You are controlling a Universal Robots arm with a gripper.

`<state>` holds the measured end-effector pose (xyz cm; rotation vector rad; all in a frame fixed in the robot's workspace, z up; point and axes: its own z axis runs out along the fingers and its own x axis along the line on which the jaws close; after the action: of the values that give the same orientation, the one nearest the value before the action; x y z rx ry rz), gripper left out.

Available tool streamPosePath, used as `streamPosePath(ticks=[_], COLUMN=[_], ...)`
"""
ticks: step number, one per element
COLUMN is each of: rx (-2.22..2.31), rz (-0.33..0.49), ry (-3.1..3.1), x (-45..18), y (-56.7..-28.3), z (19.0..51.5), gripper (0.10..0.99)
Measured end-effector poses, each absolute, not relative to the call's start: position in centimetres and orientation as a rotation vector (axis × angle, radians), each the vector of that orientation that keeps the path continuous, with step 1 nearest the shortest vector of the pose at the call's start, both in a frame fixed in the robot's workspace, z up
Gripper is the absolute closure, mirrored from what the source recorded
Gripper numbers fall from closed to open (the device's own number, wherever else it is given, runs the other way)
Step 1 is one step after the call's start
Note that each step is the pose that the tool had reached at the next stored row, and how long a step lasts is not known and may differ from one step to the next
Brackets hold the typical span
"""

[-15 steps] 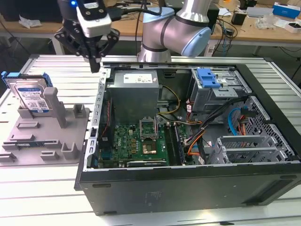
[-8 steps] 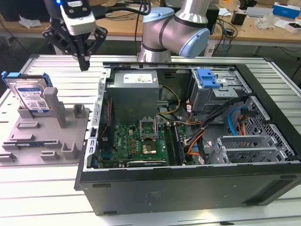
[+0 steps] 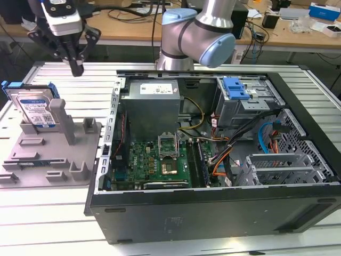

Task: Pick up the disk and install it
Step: 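Reach for the disk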

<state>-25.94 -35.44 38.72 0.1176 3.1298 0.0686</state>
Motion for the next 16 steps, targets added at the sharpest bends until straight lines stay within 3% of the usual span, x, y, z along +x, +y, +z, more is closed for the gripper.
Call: streamPosePath(ticks=[16], rx=[0.119], rz=[0.068], ry=[3.141], x=[-31.8], y=[-32.9], z=[38.4], gripper=[0.98])
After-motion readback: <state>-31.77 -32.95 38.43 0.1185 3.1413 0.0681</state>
